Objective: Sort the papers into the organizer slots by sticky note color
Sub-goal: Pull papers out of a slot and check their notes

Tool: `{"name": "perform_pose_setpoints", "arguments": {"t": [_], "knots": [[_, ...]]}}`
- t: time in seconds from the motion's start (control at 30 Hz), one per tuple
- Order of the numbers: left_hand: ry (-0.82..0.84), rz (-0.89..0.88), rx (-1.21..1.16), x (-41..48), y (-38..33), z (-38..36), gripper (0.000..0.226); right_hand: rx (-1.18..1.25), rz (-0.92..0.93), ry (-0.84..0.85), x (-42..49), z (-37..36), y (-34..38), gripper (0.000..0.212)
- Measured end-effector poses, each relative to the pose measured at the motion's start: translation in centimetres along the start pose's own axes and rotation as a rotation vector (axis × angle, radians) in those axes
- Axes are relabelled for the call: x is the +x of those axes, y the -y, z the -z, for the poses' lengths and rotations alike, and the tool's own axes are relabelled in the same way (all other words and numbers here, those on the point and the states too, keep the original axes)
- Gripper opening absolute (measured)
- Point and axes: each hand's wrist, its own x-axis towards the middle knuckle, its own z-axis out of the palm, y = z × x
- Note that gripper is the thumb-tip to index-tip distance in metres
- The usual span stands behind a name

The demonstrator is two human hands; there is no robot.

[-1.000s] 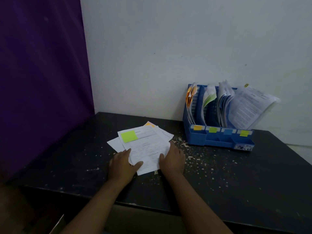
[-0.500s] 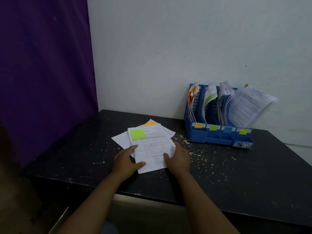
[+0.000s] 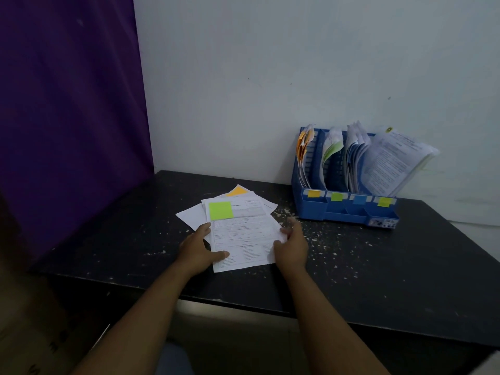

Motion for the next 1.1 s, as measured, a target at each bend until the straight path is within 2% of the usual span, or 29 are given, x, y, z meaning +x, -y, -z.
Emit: {"name": "perform_pose_setpoints", "arguments": {"t": [0.1, 0.17, 0.23, 0.33, 0.4, 0.47, 0.57, 0.6, 0.73, 0.83, 1.0, 1.1], "knots": [[0.036, 0.003, 0.001, 0.1, 0.0, 0.3, 0.114, 0.092, -0.058, -0.072, 0.1, 0.2, 0.2, 0.084], [0.040, -0.005, 0.006, 0.2, 0.1, 0.2, 0.115, 0.105, -0.075, -0.091, 0.2, 0.6, 0.3, 0.084], [0.036, -0.014, 0.034, 0.1, 0.1, 0.3, 0.115, 0.024, -0.064, -0.084, 0.4, 1.2, 0.3, 0.070], [0.026, -0.018, 0.106, -0.3, 0.0, 0.2, 0.119, -0.130, -0.060, -0.062, 0.3, 2.0, 0.5, 0.035], [0.008, -0.028, 0.154, -0.4, -0.1, 0.1, 0.125, -0.168, -0.059, -0.067, -0.1, 2.3, 0.8, 0.029], [-0.010, -0.049, 0.171, -0.7, -0.3, 0.0, 0.124, -0.194, -0.049, -0.045, -0.4, 2.5, 1.0, 0.041], [-0.019, -0.061, 0.175, -0.9, -0.5, 0.0, 0.119, -0.209, -0.094, 0.035, -0.3, 2.8, 1.1, 0.083], [-0.016, -0.058, 0.178, -0.8, -0.4, 0.0, 0.121, -0.213, -0.106, 0.039, -0.2, 3.0, 1.1, 0.084], [-0.021, -0.061, 0.235, -1.0, -0.4, -0.3, 0.125, -0.279, -0.082, -0.023, -0.1, 4.2, 1.4, 0.049], [-0.054, -0.084, 0.305, -1.4, -0.7, -0.7, 0.121, -0.255, -0.070, -0.090, -0.3, 4.8, 1.9, 0.027], [-0.094, -0.045, 0.268, -1.1, -1.5, -0.7, 0.105, 0.021, -0.016, -0.192, -0.9, 5.7, 3.2, 0.010], [-0.112, 0.050, 0.044, -0.4, -2.9, -0.7, 0.113, 0.175, 0.024, -0.160, -1.1, 5.9, 3.9, 0.009]]}}
